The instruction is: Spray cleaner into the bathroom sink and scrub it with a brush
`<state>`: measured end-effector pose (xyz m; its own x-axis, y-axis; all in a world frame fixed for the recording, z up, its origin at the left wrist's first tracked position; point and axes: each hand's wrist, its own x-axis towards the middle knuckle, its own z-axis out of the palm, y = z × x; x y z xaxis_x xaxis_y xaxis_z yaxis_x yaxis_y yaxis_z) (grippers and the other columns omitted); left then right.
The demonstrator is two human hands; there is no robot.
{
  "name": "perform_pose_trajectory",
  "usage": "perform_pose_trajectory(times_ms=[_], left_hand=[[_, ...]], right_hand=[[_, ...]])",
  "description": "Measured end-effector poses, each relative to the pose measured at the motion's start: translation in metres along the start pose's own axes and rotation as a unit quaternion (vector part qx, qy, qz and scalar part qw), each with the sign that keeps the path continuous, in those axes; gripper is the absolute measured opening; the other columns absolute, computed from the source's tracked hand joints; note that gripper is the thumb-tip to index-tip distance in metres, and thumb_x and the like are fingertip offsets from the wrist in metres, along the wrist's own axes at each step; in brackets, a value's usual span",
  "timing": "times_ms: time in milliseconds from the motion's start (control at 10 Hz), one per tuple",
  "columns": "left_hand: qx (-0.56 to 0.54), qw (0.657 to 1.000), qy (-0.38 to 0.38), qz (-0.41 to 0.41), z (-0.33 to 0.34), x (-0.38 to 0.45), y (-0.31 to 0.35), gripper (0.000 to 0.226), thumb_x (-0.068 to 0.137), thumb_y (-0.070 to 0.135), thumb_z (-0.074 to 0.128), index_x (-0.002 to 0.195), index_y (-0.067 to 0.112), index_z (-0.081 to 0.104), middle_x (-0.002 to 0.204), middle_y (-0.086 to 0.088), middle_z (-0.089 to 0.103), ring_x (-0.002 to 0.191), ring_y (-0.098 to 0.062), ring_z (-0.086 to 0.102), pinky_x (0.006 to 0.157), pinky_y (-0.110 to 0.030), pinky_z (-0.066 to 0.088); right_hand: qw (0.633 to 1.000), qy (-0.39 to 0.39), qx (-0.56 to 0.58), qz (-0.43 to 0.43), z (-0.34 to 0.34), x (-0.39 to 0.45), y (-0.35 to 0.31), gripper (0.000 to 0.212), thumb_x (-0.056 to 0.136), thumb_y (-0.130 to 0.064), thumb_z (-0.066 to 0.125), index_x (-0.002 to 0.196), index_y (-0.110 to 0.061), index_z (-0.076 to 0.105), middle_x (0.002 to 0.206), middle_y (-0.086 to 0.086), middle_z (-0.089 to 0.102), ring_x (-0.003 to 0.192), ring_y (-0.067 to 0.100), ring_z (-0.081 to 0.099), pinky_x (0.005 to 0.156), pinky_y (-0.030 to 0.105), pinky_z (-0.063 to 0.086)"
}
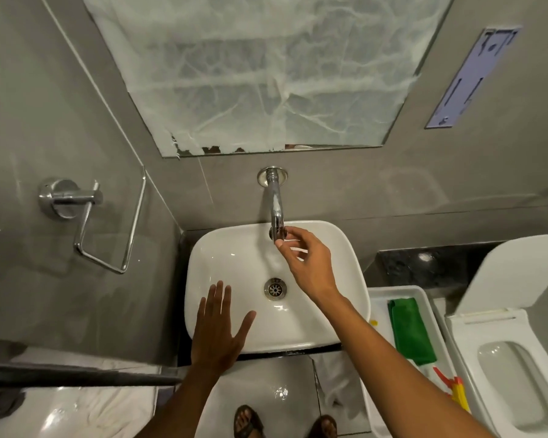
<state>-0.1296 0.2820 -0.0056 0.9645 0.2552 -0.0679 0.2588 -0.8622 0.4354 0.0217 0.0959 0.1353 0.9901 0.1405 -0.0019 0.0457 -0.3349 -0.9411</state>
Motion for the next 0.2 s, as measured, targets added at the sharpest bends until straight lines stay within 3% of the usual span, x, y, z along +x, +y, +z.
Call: perform_pose_trajectory(times_ms=[200], left_hand=[[-0.045,0.999,-0.011,-0.001,-0.0060,-0.0010,0.0053,0.106,0.091,0.093,0.013,0.174,0.027,0.007,0.181,0.008,-0.009,0.171,-0.018,-0.003,0.139,-0.052,0.005]], right_hand=[[1.000,0.012,0.022,-0.009,-0.0088,0.0021,-0.0062,0.032,0.095,-0.039,0.075,0.124,-0.024,0.074,0.110,-0.016,0.078,0.103,-0.008,0.070,0.087,0.017,0.062]])
